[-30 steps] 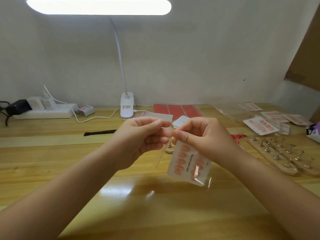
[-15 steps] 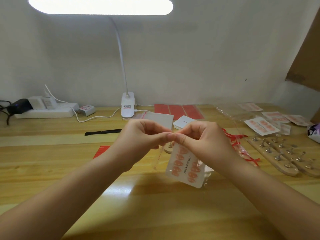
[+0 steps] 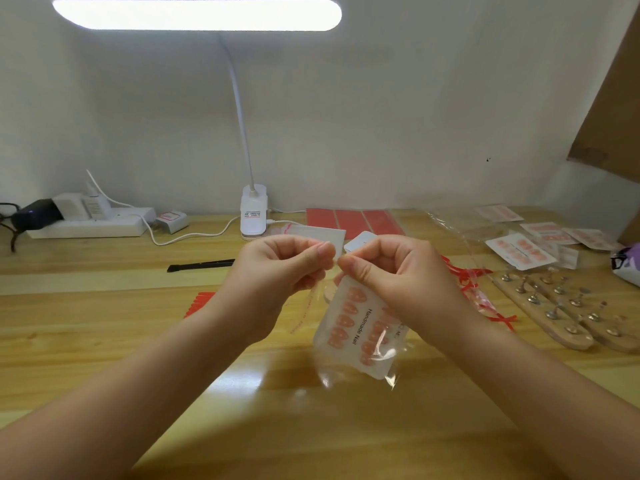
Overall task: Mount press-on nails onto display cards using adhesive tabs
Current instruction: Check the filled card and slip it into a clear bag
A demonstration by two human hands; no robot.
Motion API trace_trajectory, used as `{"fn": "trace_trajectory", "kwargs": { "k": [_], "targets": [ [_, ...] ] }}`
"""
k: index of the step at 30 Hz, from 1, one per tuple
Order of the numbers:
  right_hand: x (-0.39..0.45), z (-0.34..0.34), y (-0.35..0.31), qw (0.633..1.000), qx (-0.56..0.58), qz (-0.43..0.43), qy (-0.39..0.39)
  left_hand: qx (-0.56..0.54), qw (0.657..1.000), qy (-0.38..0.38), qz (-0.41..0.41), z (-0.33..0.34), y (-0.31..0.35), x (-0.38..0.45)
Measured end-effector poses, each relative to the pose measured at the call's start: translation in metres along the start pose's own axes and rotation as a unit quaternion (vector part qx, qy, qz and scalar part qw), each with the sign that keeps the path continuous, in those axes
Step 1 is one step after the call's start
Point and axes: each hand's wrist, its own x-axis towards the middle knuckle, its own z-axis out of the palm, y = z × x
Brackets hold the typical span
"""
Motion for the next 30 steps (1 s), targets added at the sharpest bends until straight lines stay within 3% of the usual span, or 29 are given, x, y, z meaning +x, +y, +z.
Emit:
{"fn": "trace_trajectory", "kwargs": {
  "k": [3,6,8,13,15,17,20,23,26,30],
  "targets": [
    [0.0,0.002,0.001,1.0,-0.005,-0.003,0.004,-0.049,0.999,0.01,-0.002,0.003,-0.005,-0.002],
    [0.004,-0.003,0.006,0.998,-0.014,-0.008,0.058,-0.133,0.987,0.089,-0.02,-0.003,0.0,0.005],
    [0.009,-0.008,0.01,0.996,0.002,0.0,0.095,-0.191,0.972,0.134,-0.034,-0.011,0.006,0.013],
    [0.014,-0.013,0.018,0.984,0.072,0.068,0.151,-0.362,0.918,0.148,-0.068,-0.021,0.02,0.022],
    [0.017,-0.018,0.019,0.976,0.087,0.086,0.182,-0.281,0.944,0.161,-0.058,-0.03,0.025,0.024],
    [0.019,-0.022,0.018,0.971,0.104,0.093,0.195,-0.073,0.983,0.164,-0.023,-0.033,0.024,0.022],
    [0.018,-0.019,0.017,0.972,0.125,0.09,0.177,0.124,0.988,0.089,-0.035,-0.02,0.012,0.014],
    [0.016,-0.012,0.015,0.973,0.157,0.086,0.149,0.126,0.988,0.069,-0.057,-0.007,0.0,0.01],
    [0.016,-0.01,0.014,0.974,0.168,0.079,0.126,0.076,0.994,0.081,0.006,-0.009,-0.005,0.009],
    [0.013,-0.012,0.016,0.983,0.134,0.024,0.122,0.089,0.989,0.075,0.089,-0.012,-0.005,0.007]
  ]
}}
